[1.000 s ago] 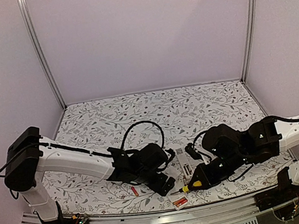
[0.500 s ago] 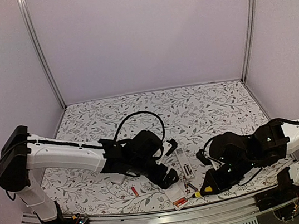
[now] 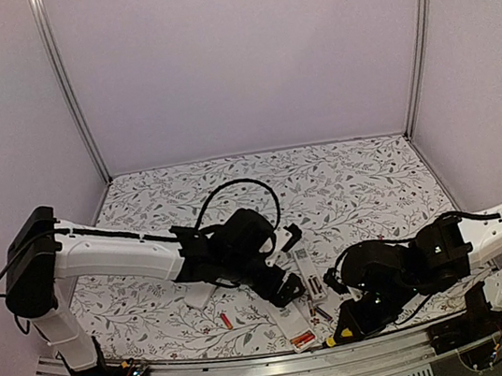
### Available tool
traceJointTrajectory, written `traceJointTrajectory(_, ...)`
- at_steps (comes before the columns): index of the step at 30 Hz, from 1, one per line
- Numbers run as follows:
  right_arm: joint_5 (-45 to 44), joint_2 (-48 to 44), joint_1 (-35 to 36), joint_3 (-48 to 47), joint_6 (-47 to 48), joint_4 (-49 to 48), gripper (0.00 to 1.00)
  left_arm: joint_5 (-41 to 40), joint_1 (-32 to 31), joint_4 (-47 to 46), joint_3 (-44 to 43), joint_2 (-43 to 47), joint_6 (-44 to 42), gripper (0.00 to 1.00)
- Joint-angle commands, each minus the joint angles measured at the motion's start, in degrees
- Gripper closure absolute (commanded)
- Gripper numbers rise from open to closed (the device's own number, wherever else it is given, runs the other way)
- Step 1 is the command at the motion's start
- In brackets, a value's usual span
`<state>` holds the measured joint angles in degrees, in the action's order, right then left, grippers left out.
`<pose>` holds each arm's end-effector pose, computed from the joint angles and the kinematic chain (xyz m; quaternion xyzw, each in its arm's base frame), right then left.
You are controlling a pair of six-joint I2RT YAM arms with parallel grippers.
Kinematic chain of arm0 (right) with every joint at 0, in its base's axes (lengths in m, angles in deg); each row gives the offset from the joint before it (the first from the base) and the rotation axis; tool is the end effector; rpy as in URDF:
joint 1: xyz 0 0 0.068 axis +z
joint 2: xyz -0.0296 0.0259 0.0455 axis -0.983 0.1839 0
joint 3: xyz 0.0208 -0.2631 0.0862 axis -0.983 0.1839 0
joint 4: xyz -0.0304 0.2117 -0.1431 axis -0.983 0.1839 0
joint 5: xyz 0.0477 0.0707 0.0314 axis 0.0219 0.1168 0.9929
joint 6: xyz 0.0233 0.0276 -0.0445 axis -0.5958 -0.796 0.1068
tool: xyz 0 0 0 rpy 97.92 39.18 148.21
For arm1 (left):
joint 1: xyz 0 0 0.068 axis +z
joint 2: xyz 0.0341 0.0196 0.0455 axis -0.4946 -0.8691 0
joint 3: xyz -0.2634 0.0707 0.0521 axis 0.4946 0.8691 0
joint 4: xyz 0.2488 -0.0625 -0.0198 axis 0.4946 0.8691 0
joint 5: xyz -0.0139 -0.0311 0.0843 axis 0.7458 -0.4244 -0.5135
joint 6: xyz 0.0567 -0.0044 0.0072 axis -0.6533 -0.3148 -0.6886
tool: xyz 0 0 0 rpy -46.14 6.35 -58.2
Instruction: Unload the batteries from the remote control
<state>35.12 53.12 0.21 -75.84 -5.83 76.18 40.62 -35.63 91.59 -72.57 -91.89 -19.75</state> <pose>0.0361 0.2320 0.2162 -0.1891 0.9450 0.2662 0.0180 0.1555 -0.3448 0.1851 0.3999 0.8556 -0.2390 0.2256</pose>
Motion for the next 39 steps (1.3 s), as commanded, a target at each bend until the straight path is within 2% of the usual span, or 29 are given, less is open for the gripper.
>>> traceJointTrajectory(1, -4.28, 1.63, -0.10, 0.88, -1.53, -1.02, 1.00, -1.04, 2.57, -3.69, 4.31, 6.48, 2.17, 0.00)
traceJointTrajectory(6, -8.52, 3.00, -2.85, -0.22, -1.46, -3.60, 1.00, -2.12, 4.40, -8.42, 11.36, 14.44, 7.56, 0.00)
traceJointTrajectory(12, -10.90, 3.07, -7.79, -2.96, 3.44, -4.57, 1.00, 0.57, 6.59, -12.51, 19.14, 21.66, 12.77, 0.00)
traceJointTrajectory(25, -11.76, 2.58, -11.10, -5.55, 8.23, -4.67, 1.00, 1.99, 8.15, -11.47, 24.32, 28.28, 14.12, 0.00)
traceJointTrajectory(30, -14.17, 2.01, -12.04, -5.44, 8.17, -4.84, 1.00, 8.73, 8.84, -12.95, 24.61, 26.81, 8.19, 0.00)
traceJointTrajectory(34, -14.97, 0.01, -12.95, -5.09, 8.28, -4.84, 1.00, 15.38, 9.10, -11.35, 21.54, 22.33, -3.09, 0.00)
traceJointTrajectory(39, -15.63, -3.36, -13.26, -4.83, 8.43, -4.85, 1.00, 19.22, 10.06, -8.60, 16.98, 14.52, -14.03, 0.00)
